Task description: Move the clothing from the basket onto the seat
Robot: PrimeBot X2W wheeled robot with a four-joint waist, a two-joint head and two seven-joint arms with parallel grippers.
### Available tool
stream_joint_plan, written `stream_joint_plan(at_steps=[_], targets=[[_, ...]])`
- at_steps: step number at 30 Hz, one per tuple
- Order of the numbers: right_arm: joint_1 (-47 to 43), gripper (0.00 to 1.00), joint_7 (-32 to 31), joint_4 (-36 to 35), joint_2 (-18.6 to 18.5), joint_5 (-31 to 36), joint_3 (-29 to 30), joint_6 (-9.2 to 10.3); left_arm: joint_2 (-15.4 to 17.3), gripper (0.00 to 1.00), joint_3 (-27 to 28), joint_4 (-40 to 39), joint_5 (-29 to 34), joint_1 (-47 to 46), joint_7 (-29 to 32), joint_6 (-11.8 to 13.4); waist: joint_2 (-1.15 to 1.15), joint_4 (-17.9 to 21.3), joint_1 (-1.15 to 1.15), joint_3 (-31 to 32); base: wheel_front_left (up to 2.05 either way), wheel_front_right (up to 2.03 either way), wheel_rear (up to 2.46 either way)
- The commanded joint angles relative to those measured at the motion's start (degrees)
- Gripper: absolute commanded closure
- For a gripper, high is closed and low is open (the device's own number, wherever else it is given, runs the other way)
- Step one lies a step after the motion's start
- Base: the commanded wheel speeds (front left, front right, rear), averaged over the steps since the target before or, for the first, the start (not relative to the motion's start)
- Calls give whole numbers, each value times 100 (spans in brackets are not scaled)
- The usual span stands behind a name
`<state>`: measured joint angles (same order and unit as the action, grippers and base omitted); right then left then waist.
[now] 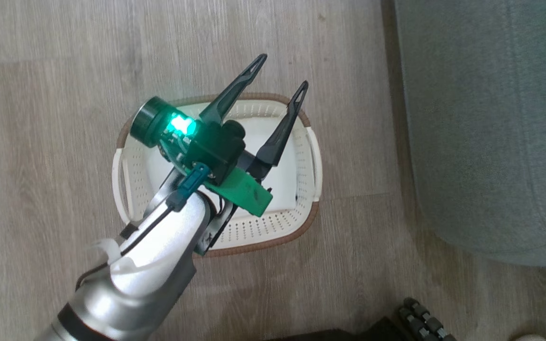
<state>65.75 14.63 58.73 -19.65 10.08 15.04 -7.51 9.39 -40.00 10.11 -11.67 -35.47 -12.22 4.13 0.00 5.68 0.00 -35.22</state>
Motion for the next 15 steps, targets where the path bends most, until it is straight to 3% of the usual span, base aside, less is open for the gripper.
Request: stream_joint_plan(at_steps=[1,15], targets=[[-188,0,37,-221,3,-93,-133,2,80,0,177,-121,-62,106,-36,51,0,63,0,146,0,0,0],[-1208,0,37,-926,-66,-1216,-1232,2,-50,0,729,295,-773,775,-213,332,0,163,0,1501,0,0,0]])
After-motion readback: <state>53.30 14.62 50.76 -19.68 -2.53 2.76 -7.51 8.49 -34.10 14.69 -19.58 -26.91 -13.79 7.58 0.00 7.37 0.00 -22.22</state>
